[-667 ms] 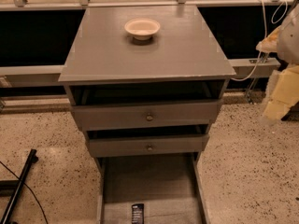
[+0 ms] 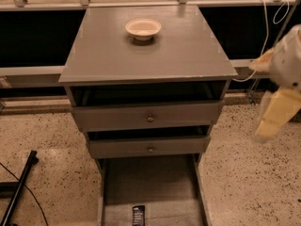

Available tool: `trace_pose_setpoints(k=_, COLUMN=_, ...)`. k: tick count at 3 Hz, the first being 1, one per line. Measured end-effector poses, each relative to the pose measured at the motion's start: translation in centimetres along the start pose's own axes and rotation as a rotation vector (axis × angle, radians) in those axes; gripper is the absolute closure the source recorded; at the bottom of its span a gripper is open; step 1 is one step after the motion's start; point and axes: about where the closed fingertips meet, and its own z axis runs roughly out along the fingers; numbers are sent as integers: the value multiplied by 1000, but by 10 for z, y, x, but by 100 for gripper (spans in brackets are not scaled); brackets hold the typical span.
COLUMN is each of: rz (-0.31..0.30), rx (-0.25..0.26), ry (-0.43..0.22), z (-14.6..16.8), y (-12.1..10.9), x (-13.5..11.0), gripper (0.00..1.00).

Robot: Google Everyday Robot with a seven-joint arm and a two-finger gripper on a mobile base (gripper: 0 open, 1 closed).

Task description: Pick rxbar blueberry from bottom drawer and place on counter

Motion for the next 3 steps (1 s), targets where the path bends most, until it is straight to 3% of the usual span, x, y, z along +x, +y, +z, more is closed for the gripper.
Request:
trace_pose_setpoints(k=1, rz=-20, rx=-62, ry=-122, z=66, y=34, x=11, gripper=0)
trace_pose_setpoints(k=2, rz=-52, rx=-22, ry=-207, z=81, y=54, x=36, gripper=0)
trace_pose_setpoints(k=3, rz=-68, rx=-29, ry=-199, z=85, y=53, x=32, gripper=0)
